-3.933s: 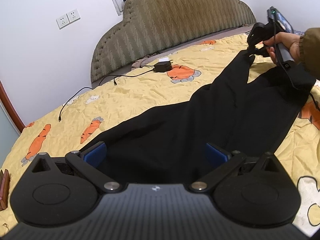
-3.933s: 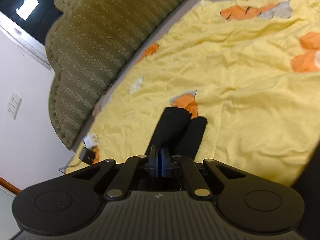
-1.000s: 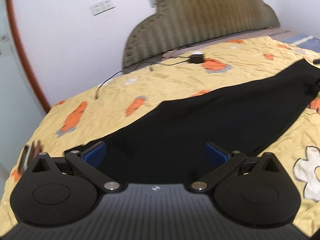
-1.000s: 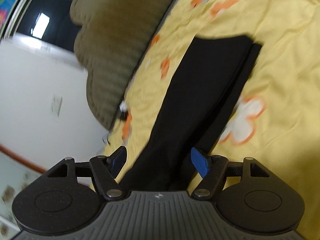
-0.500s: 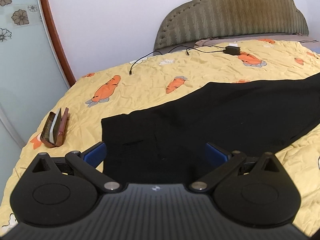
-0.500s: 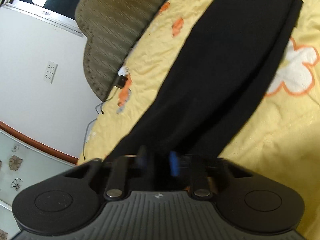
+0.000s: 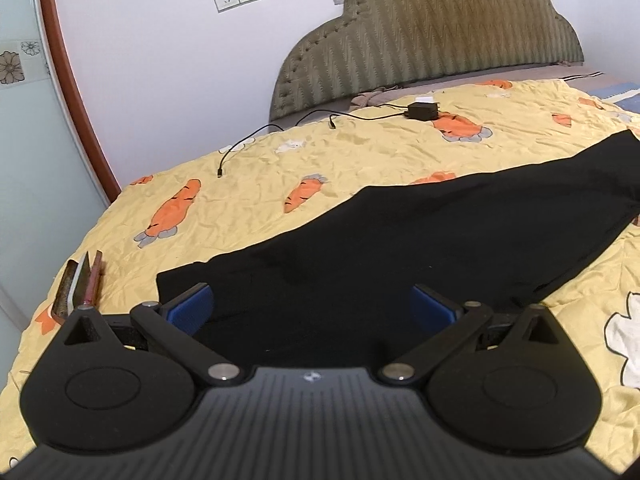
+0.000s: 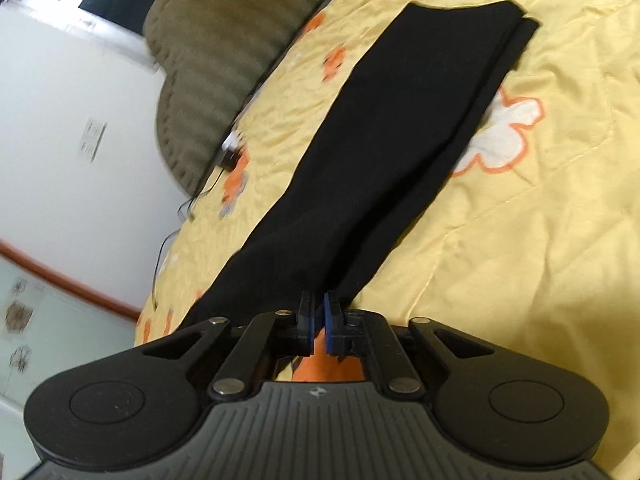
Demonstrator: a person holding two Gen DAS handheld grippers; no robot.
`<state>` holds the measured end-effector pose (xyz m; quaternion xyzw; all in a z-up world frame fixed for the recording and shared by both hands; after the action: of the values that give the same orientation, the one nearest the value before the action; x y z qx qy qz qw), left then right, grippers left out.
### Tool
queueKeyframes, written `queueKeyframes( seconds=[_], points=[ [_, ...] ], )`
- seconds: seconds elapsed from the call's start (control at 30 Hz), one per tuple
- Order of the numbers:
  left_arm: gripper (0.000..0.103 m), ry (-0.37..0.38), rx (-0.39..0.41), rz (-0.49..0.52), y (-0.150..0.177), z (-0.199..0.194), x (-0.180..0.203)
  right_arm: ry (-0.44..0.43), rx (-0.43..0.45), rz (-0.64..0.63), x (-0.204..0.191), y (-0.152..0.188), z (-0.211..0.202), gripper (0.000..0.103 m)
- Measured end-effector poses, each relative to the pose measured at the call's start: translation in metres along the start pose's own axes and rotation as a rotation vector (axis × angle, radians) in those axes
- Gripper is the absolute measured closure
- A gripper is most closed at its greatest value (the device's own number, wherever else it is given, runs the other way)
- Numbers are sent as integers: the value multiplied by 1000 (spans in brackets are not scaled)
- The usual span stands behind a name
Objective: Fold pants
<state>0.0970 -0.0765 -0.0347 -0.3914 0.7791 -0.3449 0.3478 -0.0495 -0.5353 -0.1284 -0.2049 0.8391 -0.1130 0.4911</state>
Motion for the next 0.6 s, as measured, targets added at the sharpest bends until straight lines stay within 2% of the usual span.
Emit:
queueKeyframes(
  seconds=[0.07, 0.1, 0.17, 0.23, 0.3, 0.37, 0.43, 0.53, 0.6],
  points=[
    [0, -12, -7, -20, 4, 1, -6, -23, 9, -1, -6, 0, -3, 96],
    [0, -22, -12, -29, 6, 1, -12, -44, -4, -42, -16, 3, -2, 96],
    [0, -71, -16, -36, 13, -3, -27, -32, -34, -237, -50, 18, 4, 93],
    [0, -137, -22, -45, 22, -9, -47, 5, -58, -486, -95, 47, 17, 83],
    [0, -204, -40, -71, 33, -15, -71, -9, -81, -708, -138, 86, 32, 71],
    [0, -266, -65, -102, 46, -21, -97, -72, -91, -907, -177, 134, 45, 65],
    [0, -310, -94, -137, 58, -26, -121, -150, -93, -1147, -213, 190, 56, 51],
    [0, -368, -135, -180, 71, -31, -149, -234, -18, -1548, -257, 276, 69, 51],
    [0, -418, -159, -189, 79, -32, -163, -236, 40, -1774, -275, 325, 81, 51]
  ],
)
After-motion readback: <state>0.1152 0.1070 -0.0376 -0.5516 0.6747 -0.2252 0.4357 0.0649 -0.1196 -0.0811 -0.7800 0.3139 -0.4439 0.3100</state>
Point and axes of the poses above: each gripper's, at about its wrist camera, not at the fingertips, and z roughly the way its jaws point, x to its right, y to its underside, the point moved 6 cm from there along z, roughly the way its jaws point
